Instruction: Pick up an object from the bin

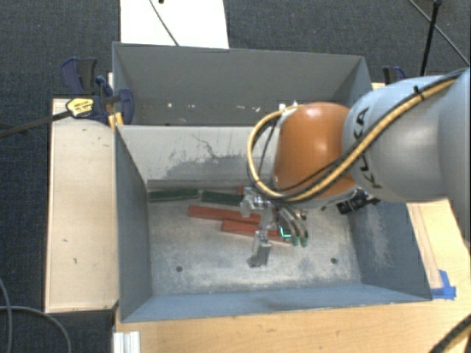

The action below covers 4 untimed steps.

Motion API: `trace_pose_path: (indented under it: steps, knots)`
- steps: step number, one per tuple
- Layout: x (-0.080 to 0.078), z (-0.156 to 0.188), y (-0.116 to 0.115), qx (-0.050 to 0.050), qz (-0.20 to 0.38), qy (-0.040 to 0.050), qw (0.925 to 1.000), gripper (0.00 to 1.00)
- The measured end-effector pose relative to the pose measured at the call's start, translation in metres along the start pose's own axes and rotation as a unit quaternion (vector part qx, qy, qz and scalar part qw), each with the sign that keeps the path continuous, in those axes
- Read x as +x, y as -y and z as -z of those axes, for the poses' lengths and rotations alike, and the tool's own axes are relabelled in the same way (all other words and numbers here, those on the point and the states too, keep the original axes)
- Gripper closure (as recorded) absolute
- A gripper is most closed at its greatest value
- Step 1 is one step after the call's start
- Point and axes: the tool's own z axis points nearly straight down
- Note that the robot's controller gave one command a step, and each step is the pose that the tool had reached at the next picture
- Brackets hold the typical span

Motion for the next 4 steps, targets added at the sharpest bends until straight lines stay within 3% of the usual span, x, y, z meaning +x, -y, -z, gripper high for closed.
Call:
trace_pose_path:
  steps: [1, 4]
  knots:
    - [-0.058, -0.0745, 0.0081, -0.001, -0.06, 0.0049, 0.9982, 0.0]
    - [-0.0617, -0.0718, 0.0069, -0.001, -0.063, 0.0071, 0.998, 0.0]
